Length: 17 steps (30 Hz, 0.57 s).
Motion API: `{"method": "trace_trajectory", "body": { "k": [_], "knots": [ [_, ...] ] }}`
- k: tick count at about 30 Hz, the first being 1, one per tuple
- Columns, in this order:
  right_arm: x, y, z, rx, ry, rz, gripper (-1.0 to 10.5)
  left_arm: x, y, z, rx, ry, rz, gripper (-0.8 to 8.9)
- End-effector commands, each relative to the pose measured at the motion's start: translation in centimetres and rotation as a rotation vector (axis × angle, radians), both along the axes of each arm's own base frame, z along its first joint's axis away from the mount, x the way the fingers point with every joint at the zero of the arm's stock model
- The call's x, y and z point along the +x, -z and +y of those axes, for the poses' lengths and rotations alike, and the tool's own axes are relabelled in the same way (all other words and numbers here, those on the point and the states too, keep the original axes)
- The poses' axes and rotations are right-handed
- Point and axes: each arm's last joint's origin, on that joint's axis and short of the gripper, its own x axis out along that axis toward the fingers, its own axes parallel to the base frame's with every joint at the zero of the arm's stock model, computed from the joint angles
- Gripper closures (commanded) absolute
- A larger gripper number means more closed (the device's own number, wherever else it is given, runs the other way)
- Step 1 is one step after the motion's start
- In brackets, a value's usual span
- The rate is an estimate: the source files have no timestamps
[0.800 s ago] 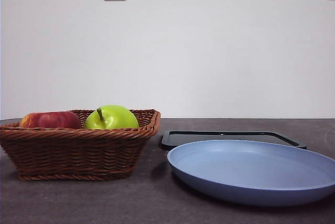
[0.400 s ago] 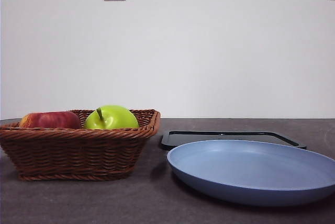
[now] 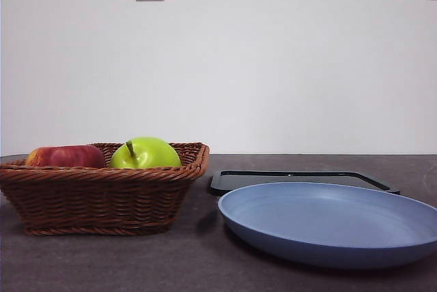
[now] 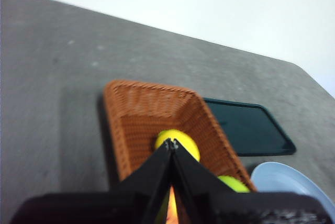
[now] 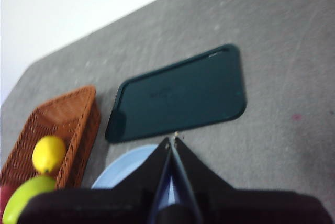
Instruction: Take the lemon from the basket,put the lemon in the plate,hand out the plate
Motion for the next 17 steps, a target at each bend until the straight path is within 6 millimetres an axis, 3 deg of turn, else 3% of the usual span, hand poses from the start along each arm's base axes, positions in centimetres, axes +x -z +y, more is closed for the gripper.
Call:
{"method": "trace_trajectory", "body": {
  "k": [1, 5, 13, 17],
  "knots": [
    [0.7, -0.8, 0.1, -0.044, -0.065, 0.026, 9.4, 0.9, -1.1, -0.3, 0.031, 0.09, 0.003, 8.07],
    [1.9, -0.6, 0.3, -0.056, -0.156, 0.125, 9.4, 2.4, -1.7, -0.8, 0.032, 0.164, 0.111, 8.07],
    [3.8, 1.8, 0.7, -0.05, -0.283, 0.335, 9.3, 4.9, -1.3, -2.6, 0.091, 0.304, 0.303, 8.07],
    [4.8, 3.2, 1.4, -0.052, -0.333, 0.437, 7.8, 5.4, -0.6, -3.7, 0.098, 0.365, 0.342, 7.73]
  ]
}}
